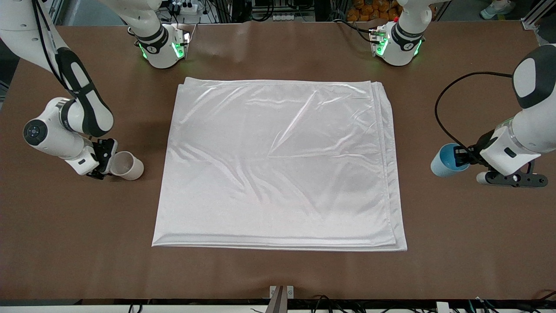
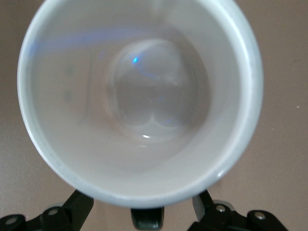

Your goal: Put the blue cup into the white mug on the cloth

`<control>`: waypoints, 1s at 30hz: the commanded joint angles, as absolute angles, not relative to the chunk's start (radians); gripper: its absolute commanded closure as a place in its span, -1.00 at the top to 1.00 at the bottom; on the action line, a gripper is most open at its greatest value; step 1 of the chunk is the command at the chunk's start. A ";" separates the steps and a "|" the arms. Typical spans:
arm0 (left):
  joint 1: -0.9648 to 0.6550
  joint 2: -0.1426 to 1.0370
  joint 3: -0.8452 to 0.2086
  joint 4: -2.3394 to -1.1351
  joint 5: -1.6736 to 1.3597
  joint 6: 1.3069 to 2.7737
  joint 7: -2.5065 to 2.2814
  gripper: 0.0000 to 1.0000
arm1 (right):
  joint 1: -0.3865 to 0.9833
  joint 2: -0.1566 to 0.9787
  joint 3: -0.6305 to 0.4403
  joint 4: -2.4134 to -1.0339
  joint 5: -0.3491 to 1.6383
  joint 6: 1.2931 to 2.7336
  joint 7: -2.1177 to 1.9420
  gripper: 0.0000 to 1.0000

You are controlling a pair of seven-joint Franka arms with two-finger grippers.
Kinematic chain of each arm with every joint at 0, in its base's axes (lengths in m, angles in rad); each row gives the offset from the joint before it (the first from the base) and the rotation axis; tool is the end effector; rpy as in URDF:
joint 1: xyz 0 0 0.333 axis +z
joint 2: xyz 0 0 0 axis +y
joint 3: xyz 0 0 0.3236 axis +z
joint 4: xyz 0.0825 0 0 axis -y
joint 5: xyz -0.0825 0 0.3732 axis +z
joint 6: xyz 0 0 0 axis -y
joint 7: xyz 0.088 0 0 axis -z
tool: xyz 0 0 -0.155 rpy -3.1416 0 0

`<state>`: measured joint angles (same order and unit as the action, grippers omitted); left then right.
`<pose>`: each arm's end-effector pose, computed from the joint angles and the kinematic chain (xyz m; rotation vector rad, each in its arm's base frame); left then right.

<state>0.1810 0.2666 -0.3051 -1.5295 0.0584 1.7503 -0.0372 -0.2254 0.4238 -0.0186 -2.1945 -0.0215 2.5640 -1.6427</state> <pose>0.6244 -0.0526 0.4682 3.1186 -0.1396 -0.0548 0.5294 -0.1325 0.1525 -2.3585 -2.0240 0.0734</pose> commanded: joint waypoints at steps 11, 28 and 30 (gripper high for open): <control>0.184 0.270 -0.316 -1.522 0.067 1.735 -0.031 -1.00 | -0.249 0.417 0.009 -2.210 0.021 2.576 -1.710 -0.50; 0.179 0.278 -0.316 -1.500 0.067 1.733 -0.035 -1.00 | -0.241 0.336 0.110 -2.198 0.121 2.557 -1.790 -1.00; 0.179 0.282 -0.316 -1.499 0.066 1.733 -0.035 -1.00 | -0.235 0.324 0.138 -2.198 0.124 2.557 -1.783 -1.00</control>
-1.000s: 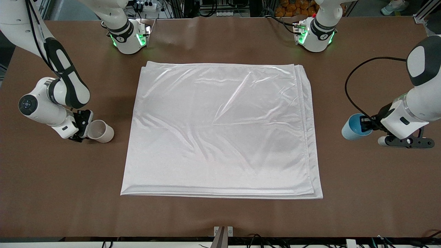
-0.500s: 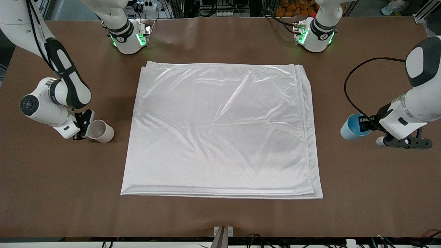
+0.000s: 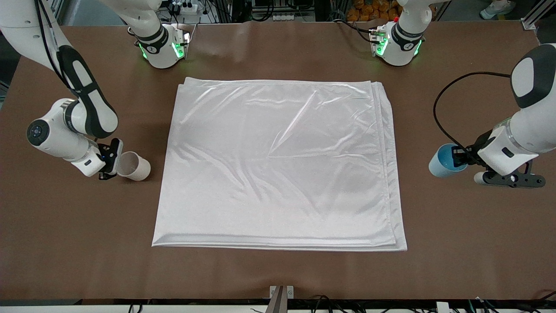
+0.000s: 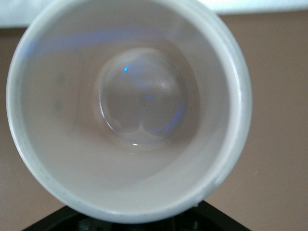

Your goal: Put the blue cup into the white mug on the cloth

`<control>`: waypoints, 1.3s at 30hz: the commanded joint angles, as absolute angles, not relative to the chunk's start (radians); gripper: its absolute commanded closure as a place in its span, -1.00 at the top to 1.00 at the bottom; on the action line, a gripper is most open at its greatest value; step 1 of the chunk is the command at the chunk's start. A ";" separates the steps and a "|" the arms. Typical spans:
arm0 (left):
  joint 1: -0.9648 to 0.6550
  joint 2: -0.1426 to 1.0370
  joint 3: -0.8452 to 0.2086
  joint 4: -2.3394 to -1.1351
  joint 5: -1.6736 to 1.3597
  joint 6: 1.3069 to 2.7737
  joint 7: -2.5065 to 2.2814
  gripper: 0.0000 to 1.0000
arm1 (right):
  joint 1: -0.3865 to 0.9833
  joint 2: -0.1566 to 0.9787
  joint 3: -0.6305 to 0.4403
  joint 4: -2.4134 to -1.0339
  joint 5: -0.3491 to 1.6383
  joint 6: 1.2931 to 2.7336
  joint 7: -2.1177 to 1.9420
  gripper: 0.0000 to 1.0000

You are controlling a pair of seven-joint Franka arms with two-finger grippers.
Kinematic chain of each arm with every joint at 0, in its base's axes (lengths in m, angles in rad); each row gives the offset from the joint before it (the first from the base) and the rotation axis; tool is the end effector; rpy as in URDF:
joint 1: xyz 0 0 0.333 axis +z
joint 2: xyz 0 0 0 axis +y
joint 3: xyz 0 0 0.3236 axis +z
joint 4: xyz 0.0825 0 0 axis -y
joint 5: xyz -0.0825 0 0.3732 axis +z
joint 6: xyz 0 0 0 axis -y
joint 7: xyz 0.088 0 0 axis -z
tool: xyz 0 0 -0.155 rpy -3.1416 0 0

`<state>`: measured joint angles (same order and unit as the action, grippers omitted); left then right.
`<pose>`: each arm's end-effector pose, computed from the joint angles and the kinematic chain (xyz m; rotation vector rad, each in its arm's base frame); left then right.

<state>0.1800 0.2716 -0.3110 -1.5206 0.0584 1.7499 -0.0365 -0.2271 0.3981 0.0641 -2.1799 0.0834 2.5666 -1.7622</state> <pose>0.6260 -0.0563 0.4695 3.1151 -0.1500 -0.0487 0.5500 -0.0883 0.1724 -2.2364 -2.1343 -0.0786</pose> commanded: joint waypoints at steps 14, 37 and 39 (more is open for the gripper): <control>0.163 0.284 -0.318 -1.483 0.067 1.733 -0.034 -1.00 | -0.120 0.292 0.304 -2.177 0.121 2.566 -1.484 -1.00; 0.172 0.284 -0.316 -1.483 0.060 1.733 -0.028 -1.00 | 0.254 0.360 0.291 -2.059 -0.093 2.554 -0.867 -1.00; 0.172 0.284 -0.316 -1.483 0.060 1.733 -0.028 -1.00 | 0.299 0.371 0.291 -2.039 -0.138 2.533 -0.766 -1.00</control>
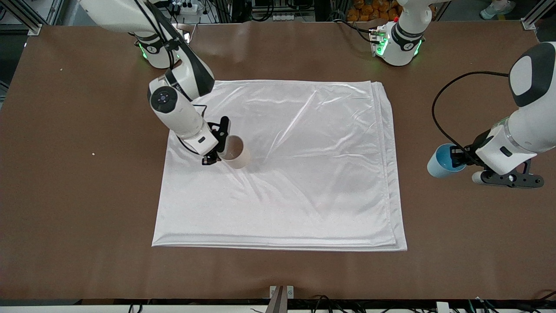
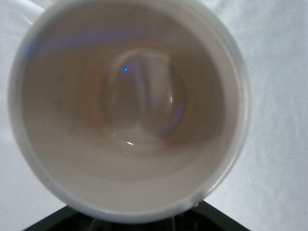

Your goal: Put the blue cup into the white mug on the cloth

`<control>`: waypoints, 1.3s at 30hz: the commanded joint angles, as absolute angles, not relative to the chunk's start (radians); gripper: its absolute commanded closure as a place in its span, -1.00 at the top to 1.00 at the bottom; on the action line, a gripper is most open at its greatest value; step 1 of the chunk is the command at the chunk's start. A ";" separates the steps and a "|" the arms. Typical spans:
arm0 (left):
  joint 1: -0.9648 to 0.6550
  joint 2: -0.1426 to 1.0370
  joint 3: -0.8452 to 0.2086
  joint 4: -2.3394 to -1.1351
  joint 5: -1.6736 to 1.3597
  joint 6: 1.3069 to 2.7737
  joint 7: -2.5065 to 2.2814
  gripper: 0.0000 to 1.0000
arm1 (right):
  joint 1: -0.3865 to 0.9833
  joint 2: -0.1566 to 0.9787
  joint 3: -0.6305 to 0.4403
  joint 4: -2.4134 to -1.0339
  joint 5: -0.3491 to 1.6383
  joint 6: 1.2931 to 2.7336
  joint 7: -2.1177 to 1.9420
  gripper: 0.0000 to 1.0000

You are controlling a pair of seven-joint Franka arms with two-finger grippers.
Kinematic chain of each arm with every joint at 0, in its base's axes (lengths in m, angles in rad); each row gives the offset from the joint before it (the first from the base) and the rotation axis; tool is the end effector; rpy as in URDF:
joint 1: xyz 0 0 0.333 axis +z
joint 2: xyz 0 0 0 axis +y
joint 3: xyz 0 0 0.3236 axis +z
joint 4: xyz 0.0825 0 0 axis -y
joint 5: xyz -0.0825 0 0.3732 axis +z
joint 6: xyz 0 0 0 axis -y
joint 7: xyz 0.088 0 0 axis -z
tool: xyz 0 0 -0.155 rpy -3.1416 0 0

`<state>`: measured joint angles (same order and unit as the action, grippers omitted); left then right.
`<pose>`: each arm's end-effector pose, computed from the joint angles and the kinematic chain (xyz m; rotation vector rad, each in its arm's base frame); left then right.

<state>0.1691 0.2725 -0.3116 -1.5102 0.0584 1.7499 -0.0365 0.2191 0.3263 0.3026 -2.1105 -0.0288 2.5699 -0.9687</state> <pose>0.6271 -0.0632 0.4738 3.1134 -0.1667 -0.0341 0.5169 0.2958 0.2489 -2.2695 -2.0960 -0.2506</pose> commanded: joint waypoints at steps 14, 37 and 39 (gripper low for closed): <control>0.152 0.293 -0.318 -1.462 0.078 1.700 -0.026 -1.00 | 0.442 0.511 0.290 -1.875 -0.285 2.415 -0.468 -1.00; 0.153 0.295 -0.314 -1.460 0.075 1.701 -0.026 -1.00 | 0.529 0.637 0.233 -1.758 -0.325 2.405 -0.396 -0.05; 0.156 0.295 -0.313 -1.462 0.071 1.701 -0.025 -1.00 | 0.529 0.637 0.233 -1.758 -0.328 2.405 -0.397 0.00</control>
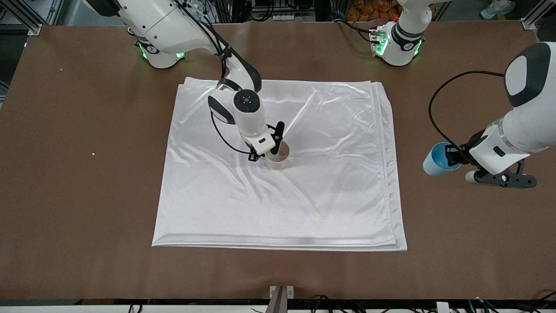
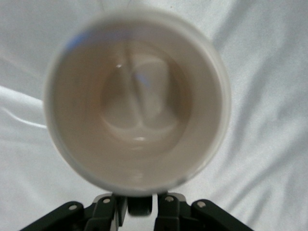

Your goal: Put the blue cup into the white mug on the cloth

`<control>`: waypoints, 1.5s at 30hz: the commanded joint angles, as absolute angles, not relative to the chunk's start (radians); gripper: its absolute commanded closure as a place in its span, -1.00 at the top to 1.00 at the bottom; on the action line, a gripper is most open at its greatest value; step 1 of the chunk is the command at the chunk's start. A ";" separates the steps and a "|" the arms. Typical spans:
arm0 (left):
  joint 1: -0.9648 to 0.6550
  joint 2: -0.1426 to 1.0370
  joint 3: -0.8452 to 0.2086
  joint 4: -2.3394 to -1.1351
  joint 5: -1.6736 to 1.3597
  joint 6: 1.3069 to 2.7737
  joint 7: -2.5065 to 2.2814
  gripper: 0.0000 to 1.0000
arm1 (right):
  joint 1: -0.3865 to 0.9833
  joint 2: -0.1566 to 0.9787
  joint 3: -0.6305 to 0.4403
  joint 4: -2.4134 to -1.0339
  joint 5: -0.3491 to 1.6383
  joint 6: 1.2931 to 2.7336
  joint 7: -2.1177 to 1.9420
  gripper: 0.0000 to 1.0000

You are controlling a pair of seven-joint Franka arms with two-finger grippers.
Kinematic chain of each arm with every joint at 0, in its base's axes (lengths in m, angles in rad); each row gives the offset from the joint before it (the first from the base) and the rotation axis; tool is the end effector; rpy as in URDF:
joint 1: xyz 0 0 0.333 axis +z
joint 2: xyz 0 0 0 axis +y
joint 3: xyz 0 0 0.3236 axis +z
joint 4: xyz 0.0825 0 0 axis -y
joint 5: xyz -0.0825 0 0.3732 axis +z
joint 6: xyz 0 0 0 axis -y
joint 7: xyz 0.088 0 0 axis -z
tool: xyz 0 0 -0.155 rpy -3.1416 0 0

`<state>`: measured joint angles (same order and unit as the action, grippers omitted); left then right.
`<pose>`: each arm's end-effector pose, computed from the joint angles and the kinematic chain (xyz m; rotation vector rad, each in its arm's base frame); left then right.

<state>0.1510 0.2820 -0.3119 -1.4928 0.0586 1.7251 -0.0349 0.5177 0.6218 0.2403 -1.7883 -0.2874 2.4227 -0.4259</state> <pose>0.6259 -0.0736 0.4740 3.1105 -0.1963 -0.0603 0.4911 0.4402 0.1816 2.4139 1.9349 0.0744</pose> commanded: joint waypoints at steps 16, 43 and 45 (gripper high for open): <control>0.149 0.302 -0.316 -1.460 0.067 1.701 -0.023 -1.00 | 0.505 0.548 0.235 -1.744 -0.319 2.290 -0.396 1.00; 0.094 0.308 -0.394 -1.411 -0.009 1.697 -0.052 -1.00 | 0.422 0.149 0.238 -1.628 -0.313 1.724 -0.362 1.00; 0.063 0.308 -0.393 -1.408 -0.008 1.697 -0.084 -1.00 | 0.420 0.137 0.235 -1.612 -0.311 1.697 -0.361 1.00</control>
